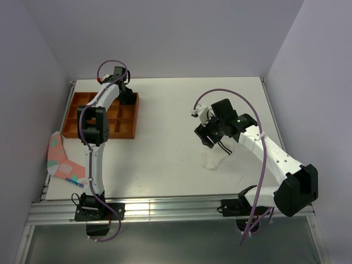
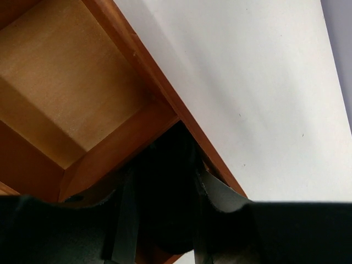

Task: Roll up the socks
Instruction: Place the sock in the storage box.

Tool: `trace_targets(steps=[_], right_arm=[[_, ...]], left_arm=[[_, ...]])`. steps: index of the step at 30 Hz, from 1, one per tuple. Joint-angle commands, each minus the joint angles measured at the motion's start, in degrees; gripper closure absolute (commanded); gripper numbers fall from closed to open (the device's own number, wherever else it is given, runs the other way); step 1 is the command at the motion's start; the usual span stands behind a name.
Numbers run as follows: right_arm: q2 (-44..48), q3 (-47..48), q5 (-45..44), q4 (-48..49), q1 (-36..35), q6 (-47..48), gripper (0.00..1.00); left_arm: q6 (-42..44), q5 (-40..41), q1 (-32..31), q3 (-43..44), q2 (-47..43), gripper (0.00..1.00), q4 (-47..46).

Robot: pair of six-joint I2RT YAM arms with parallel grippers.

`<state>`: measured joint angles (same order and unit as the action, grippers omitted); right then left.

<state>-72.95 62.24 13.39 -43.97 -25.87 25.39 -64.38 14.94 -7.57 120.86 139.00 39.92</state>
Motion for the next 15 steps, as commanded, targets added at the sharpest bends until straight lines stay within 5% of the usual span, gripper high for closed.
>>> trace_targets(steps=[1, 15], right_arm=[[1.23, -0.19, 0.76, -0.42, 0.38, -0.16, 0.32], [0.88, 0.43, 0.5, -1.04, 0.38, 0.63, 0.32]], left_arm=[[0.04, 4.93, 1.25, -2.99, 4.26, 0.91, 9.3], [1.27, 3.26, 0.98, -4.31, 1.02, 0.62, 4.38]])
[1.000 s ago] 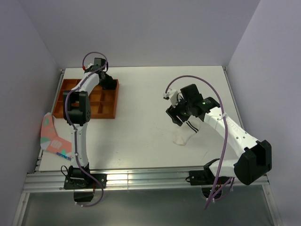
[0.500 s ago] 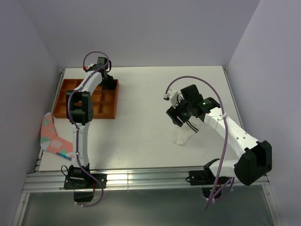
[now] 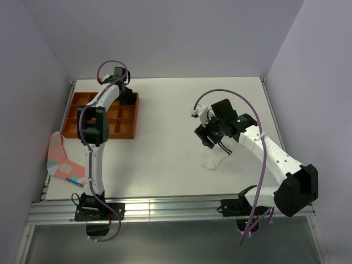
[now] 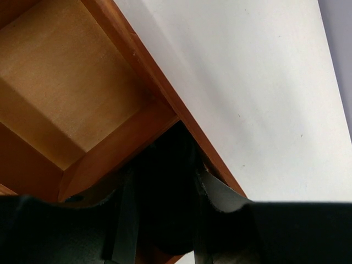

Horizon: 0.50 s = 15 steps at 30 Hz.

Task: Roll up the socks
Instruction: Place the sock in the storage box.

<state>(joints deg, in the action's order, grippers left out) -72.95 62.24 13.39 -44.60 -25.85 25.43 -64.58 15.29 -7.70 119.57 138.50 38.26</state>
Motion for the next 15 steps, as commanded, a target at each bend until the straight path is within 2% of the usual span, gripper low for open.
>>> trace_targets(steps=[1, 7, 15], right_arm=[[0.88, 0.43, 0.5, -0.49, 0.36, 0.59, 0.32], [0.7, 0.78, 0.32, -0.66, 0.36, 0.85, 0.32], [-0.35, 2.19, 0.5, -1.02, 0.27, 0.85, 0.32]], left_arm=[[1.99, 2.56, 1.03, -3.29, 1.25, 0.61, 4.73], [3.93, 1.06, 1.02, -8.03, -3.49, 0.53, -0.64], [4.02, 2.11, 1.02, -5.49, -4.55, 0.52, 1.55]])
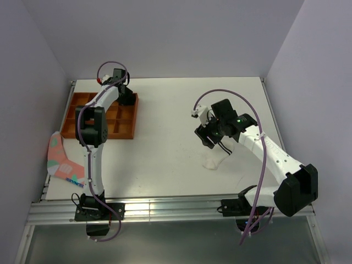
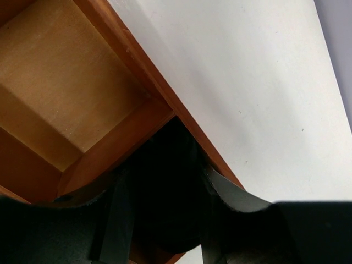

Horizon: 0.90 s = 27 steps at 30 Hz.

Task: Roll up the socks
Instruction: Place the sock in the storage box.

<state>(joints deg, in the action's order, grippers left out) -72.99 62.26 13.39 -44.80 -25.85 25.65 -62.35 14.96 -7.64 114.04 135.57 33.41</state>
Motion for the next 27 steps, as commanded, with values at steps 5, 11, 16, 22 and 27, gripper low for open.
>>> trace_targets(steps=[5, 11, 16, 22, 27], right_arm=[[-0.57, 2.34, 0.24, -0.73, 0.36, 0.54, 0.32], [-1.1, 2.78, 0.24, -0.82, 0.27, 0.63, 0.32], [-1.45, 3.31, 0.5, -0.99, 0.36, 0.54, 0.32], [-1.72, 3.31, 0.32, -1.08, 0.36, 0.72, 0.32], [-1.37, 3.57, 0.24, -1.08, 0.36, 0.54, 0.32]], left_arm=[[2.49, 2.09, 0.96, -1.71, -3.29, 0.5, 4.48], [2.93, 3.32, 0.87, -0.15, -4.44, 0.49, 4.55], [3.81, 4.46, 0.61, 4.26, -3.03, 0.5, 7.81], [4.69, 4.2, 0.43, 3.91, -3.82, 0.51, 6.85], [4.95, 4.81, 0.08, 3.12, -5.31, 0.51, 6.5]])
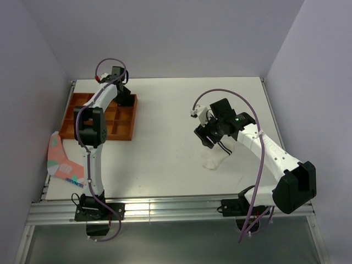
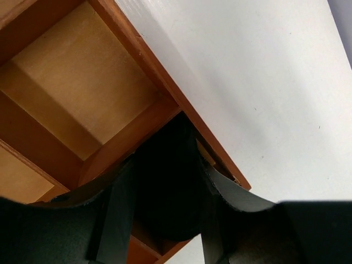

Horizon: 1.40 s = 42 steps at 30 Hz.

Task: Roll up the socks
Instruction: Place the sock in the storage box, then move the sock to the center of the board.

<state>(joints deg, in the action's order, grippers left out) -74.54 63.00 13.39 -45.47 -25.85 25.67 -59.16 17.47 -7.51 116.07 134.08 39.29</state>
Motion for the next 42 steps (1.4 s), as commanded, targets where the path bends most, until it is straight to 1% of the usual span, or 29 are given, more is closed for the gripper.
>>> trace_targets(steps=[1, 9, 12, 15, 17, 20, 21, 23, 24, 25, 26, 27, 28, 30, 31, 33, 34, 37, 40, 42], right_arm=[[0.36, 3.0, 0.15, -0.23, 0.36, 0.43, 0.32], [0.98, 3.88, -1.69, 0.56, 0.36, -0.97, 0.32], [1.85, 3.36, -2.75, 0.82, 0.62, -1.68, 0.32], [3.61, 1.34, -4.5, 0.91, 1.59, -1.76, 0.32], [5.1, -0.94, -5.83, 0.91, 2.9, -1.5, 0.32], [7.03, -4.19, -4.34, -0.75, 5.44, 0.69, 0.32], [7.65, -5.33, -4.16, -0.84, 5.8, 1.39, 0.33], [8.79, -9.03, -6.61, 0.55, 5.81, 1.75, 0.33], [8.54, -9.73, -7.05, 0.74, 5.81, 1.58, 0.33], [8.1, -10.09, -7.06, 0.56, 5.89, 0.88, 0.35], [6.62, -10.09, -6.54, 0.21, 5.81, 0.44, 0.36], [5.91, -9.92, -6.44, -0.05, 5.2, -0.09, 0.37], [4.94, -9.92, -6.79, 0.12, 4.5, -0.96, 0.39], [4.41, -10.7, -8.98, 1.78, 2.74, -1.85, 0.4], [4.06, -11.49, -10.04, 2.31, 0.56, -2.98, 0.4], [3.53, -12.11, -11.97, 3.28, -2.09, -4.31, 0.4], [2.48, -12.55, -12.42, 3.63, -4.63, -5.88, 0.41], [-0.32, -13.78, -13.21, 4.95, -8.24, -8.08, 0.45], [-2.35, -13.7, -14.97, 5.84, -9.66, -9.14, 0.47], [-3.41, -12.65, -15.14, 5.05, -10.45, -9.5, 0.47]], left_arm=[[1.94, 2.56, -0.22, -0.31, -4.61, 0.5, -0.26], [4.4, 4.5, -0.58, -3.3, -11.38, 0.5, -3.6], [4.66, 4.67, -0.58, -4.01, -13.66, 0.5, -3.78], [5.28, 5.46, -1.01, -6.99, -17.7, 0.5, -5.62], [5.71, 6.17, -1.54, -10.33, -21.57, 0.5, -7.72], [5.55, 5.47, -2.25, -14.37, -26.39, 0.5, -8.61], [5.63, 5.03, -2.6, -15.77, -27.81, 0.51, -10.18], [5.37, 3.71, -3.21, -19.99, -31.85, 0.51, -11.42], [5.19, 3.01, -4.0, -21.49, -33.26, 0.52, -12.91], [5.1, 2.31, -4.53, -24.81, -35.88, 0.52, -13.88], [4.58, 0.65, -5.06, -26.32, -37.21, 0.52, -14.24], [4.23, -0.07, -6.1, -27.81, -38.53, 0.53, -14.67], [3.79, -0.77, -6.81, -31.57, -41.59, 0.53, -16.24], [3.17, -2.7, -8.39, -36.33, -45.29, 0.53, -18.8], [2.91, -3.84, -8.75, -40.88, -48.79, 0.53, -21.16], [2.12, -5.77, -9.01, -44.77, -52.06, 0.53, -22.49], [2.11, -6.22, -9.19, -47.66, -54.69, 0.53, -23.02], [1.59, -6.92, -10.16, -51.89, -59.53, 0.54, -23.55], [1.32, -7.63, -10.68, -55.06, -64.01, 0.53, -23.99], [1.76, -7.72, -10.69, -55.6, -65.43, 0.52, -23.91]])
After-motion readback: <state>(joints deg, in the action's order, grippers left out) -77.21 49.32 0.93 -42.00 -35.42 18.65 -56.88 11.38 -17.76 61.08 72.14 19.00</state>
